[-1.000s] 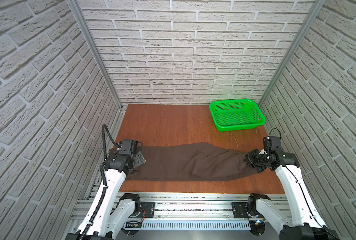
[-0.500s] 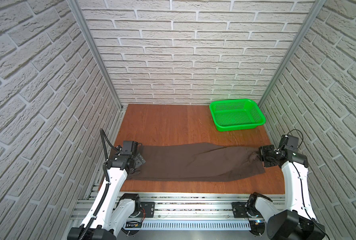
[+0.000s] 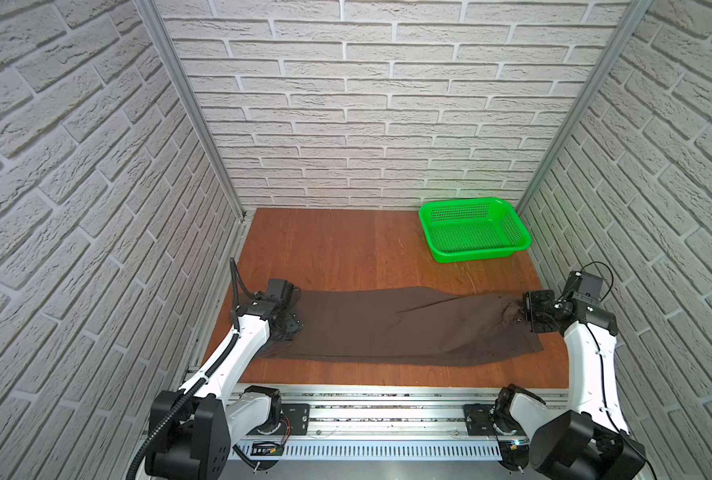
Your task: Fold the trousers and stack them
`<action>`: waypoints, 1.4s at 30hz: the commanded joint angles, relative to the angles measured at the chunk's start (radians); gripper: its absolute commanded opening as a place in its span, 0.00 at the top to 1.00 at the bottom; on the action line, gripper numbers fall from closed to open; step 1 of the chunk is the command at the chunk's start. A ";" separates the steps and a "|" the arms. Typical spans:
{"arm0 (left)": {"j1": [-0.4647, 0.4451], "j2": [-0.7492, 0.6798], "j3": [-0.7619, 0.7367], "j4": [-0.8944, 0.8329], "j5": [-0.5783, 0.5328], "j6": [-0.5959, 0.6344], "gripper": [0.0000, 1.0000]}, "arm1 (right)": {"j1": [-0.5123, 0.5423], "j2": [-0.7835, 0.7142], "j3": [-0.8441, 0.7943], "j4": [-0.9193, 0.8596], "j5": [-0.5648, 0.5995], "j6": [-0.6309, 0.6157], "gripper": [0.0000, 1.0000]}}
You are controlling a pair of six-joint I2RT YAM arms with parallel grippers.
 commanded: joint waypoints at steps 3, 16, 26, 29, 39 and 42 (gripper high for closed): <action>-0.053 0.016 -0.057 0.029 -0.025 -0.070 0.20 | 0.011 -0.022 -0.024 0.044 -0.012 -0.012 0.93; -0.054 0.097 -0.076 0.067 -0.065 -0.063 0.64 | 0.032 -0.039 -0.049 0.042 -0.016 -0.012 0.93; -0.072 0.108 -0.076 0.074 -0.038 -0.036 0.39 | 0.039 -0.036 -0.049 0.046 -0.019 -0.011 0.93; -0.072 0.132 -0.088 0.086 -0.045 -0.035 0.49 | 0.041 -0.033 -0.048 0.049 -0.019 -0.011 0.93; -0.096 0.013 0.072 -0.049 -0.125 0.026 1.00 | 0.054 -0.029 -0.038 0.044 -0.026 -0.012 0.93; -0.101 -0.060 0.235 -0.128 -0.142 0.057 1.00 | 0.070 -0.033 -0.039 0.044 -0.024 -0.009 0.93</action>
